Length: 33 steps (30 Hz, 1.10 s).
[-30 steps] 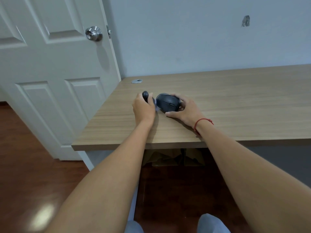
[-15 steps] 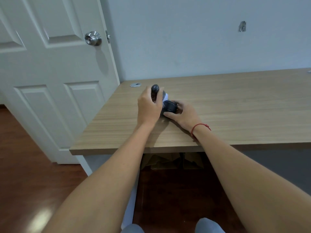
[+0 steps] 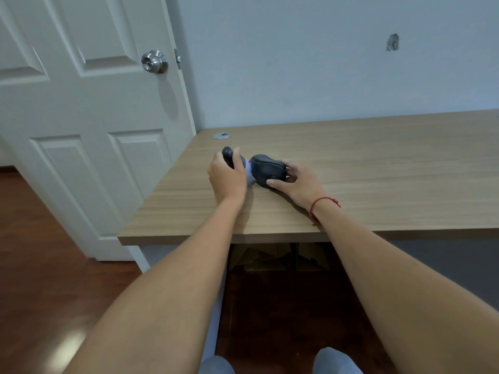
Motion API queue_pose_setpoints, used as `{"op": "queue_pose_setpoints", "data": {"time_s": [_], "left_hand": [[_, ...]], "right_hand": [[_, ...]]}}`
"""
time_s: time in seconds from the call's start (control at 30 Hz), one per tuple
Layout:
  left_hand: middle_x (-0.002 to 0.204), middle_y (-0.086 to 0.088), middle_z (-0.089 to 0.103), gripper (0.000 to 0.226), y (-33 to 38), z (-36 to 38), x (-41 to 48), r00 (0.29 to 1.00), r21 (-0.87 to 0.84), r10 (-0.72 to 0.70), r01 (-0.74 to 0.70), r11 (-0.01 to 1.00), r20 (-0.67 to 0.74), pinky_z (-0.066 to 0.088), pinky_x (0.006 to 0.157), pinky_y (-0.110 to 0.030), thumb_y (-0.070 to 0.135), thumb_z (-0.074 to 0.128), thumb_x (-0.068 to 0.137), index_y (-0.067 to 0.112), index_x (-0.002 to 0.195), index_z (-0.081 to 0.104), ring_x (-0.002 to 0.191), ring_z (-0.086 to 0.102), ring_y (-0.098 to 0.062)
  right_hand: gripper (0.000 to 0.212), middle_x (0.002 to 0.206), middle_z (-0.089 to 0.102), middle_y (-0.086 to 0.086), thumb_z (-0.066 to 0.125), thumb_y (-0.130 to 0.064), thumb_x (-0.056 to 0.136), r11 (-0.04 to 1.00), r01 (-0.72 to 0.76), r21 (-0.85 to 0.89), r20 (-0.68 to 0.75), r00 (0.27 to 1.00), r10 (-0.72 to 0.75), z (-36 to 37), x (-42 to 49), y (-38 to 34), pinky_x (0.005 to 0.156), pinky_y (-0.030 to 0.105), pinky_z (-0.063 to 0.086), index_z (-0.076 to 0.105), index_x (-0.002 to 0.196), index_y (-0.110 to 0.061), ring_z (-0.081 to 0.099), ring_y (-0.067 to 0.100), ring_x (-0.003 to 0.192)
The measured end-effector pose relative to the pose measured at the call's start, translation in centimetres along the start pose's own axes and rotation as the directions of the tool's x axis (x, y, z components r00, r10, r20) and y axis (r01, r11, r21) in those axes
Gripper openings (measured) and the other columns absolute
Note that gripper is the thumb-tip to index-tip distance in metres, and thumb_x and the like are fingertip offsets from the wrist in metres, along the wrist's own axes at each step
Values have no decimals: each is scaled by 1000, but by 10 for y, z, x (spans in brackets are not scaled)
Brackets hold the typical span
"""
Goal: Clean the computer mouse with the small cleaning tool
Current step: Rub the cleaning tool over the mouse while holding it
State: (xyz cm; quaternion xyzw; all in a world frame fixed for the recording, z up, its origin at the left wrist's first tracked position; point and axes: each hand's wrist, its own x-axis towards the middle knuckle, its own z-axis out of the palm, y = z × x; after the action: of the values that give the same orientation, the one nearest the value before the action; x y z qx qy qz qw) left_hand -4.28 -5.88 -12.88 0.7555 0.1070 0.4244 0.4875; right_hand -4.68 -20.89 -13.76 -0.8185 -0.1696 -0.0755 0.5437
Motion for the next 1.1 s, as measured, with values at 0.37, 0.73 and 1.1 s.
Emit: {"op": "queue_pose_setpoints", "data": {"time_s": [0.37, 0.73, 1.1], "left_hand": [[67, 4, 49, 28, 3, 6, -2, 998, -65, -53, 51, 997, -21, 32, 63, -19, 29, 54, 94, 9, 76, 46, 71, 48, -17], [72, -1, 55, 26, 1, 9, -3, 1000, -132, -13, 9, 991, -27, 46, 70, -30, 32, 55, 92, 11, 77, 48, 72, 55, -23], [79, -6, 54, 24, 0, 8, -4, 999, 45, -43, 42, 998, 33, 34, 67, -25, 28, 53, 94, 6, 82, 52, 78, 52, -22]], "right_hand": [[50, 121, 67, 3, 73, -16, 82, 1000, -14, 10, 32, 999, 14, -1, 3, 4, 95, 25, 47, 57, 129, -20, 63, 17, 108], [52, 123, 68, 3, 75, -19, 80, 1000, -15, 14, 38, 999, 15, 1, 5, 7, 103, 38, 49, 59, 130, -20, 63, 17, 113], [50, 123, 68, 3, 75, -19, 80, 1000, -18, 10, 37, 999, 18, 0, 2, 3, 101, 36, 49, 60, 128, -18, 63, 19, 112]]}}
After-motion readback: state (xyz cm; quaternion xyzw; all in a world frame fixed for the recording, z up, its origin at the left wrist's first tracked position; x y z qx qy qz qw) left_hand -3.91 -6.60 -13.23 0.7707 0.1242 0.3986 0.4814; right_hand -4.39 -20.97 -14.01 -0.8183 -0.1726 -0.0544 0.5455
